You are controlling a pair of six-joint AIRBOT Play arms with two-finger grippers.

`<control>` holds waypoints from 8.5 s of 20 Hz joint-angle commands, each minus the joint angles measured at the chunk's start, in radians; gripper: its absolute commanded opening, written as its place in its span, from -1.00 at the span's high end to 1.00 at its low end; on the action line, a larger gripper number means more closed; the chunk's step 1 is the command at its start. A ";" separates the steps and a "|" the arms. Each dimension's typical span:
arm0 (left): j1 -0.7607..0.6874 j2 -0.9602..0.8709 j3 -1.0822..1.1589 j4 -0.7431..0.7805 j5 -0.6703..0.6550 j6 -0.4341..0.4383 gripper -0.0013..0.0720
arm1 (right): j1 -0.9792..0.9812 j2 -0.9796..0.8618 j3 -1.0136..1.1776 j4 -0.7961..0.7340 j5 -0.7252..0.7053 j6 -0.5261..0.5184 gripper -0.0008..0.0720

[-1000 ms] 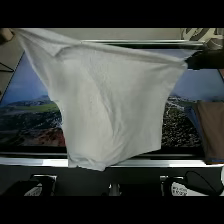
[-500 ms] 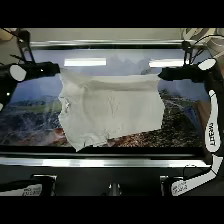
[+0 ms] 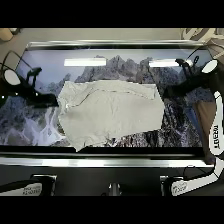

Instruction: Fold the shirts.

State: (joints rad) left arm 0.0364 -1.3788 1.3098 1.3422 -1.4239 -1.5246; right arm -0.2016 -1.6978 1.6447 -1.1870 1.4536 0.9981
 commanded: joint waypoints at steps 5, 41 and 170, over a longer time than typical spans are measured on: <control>0.037 0.233 -0.657 -0.291 0.171 0.026 -0.70 | -0.014 0.006 -0.262 0.011 0.138 -0.087 -0.50; -0.093 0.816 0.445 -0.190 0.845 0.022 0.90 | 0.043 1.154 0.021 0.065 -0.703 -0.171 0.93; -0.036 -0.375 0.261 -0.211 0.877 0.048 0.90 | -0.031 -0.036 -0.050 0.051 -0.785 -0.142 0.93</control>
State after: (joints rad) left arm 0.0082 -1.6917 1.5517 1.2118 -0.6273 -1.4418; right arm -0.2325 -1.7065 1.5948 -1.1637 0.7086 0.8551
